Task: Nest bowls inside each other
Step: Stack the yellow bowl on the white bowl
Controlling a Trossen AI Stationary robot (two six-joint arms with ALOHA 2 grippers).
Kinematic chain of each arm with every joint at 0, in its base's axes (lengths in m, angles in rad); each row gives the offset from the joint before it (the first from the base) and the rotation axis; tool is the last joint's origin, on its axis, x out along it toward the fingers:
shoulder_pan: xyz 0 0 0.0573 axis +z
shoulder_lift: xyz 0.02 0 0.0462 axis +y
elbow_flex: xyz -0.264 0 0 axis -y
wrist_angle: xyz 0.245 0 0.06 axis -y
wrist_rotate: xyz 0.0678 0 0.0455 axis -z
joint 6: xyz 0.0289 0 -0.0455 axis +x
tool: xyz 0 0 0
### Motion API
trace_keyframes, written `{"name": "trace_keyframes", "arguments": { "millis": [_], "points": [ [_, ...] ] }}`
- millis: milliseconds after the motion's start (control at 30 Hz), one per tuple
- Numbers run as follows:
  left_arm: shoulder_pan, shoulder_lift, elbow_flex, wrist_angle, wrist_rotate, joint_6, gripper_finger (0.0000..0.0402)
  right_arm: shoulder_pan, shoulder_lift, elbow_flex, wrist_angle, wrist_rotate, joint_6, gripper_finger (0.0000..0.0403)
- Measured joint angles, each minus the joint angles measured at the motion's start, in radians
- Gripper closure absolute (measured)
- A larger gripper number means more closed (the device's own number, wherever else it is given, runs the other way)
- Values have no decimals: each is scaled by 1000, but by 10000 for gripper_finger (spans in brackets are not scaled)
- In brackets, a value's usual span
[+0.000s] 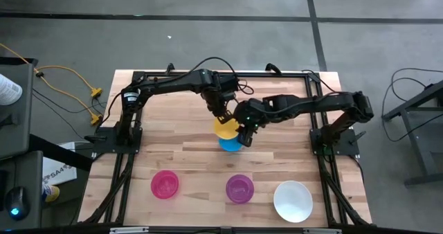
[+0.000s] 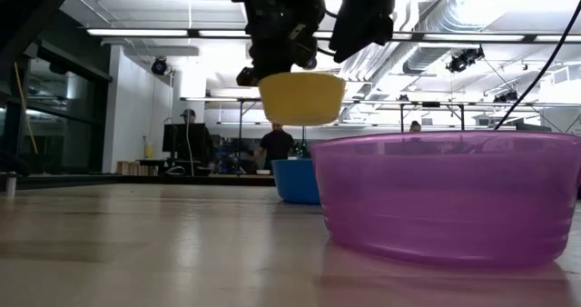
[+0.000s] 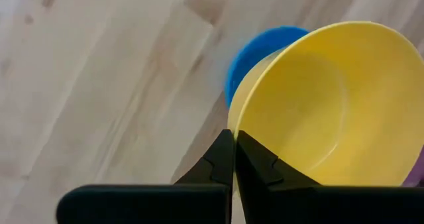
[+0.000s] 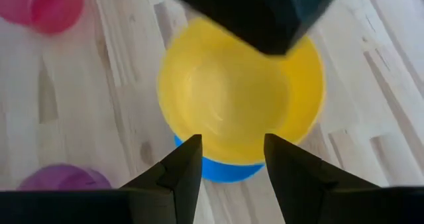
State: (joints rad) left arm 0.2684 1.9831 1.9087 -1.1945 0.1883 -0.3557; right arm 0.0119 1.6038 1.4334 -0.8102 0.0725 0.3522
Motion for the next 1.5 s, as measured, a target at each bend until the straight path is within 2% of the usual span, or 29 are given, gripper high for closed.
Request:
{"name": "trace_keyframes", "arguments": {
  "millis": [200,433,667,900,1500],
  "points": [
    [0,0,0,47,-92,-139,401,-27,0,0,0,5,122,247],
    [0,0,0,46,-144,-190,401,-62,0,0,-2,29,225,247],
    [1,0,0,40,-165,-172,401,-73,0,0,-6,56,276,247],
    [1,0,0,13,-162,-171,401,-75,0,0,-108,138,306,247],
    [0,-2,3,8,-156,-114,402,-68,9,-28,-49,193,386,247]
  ]
}}
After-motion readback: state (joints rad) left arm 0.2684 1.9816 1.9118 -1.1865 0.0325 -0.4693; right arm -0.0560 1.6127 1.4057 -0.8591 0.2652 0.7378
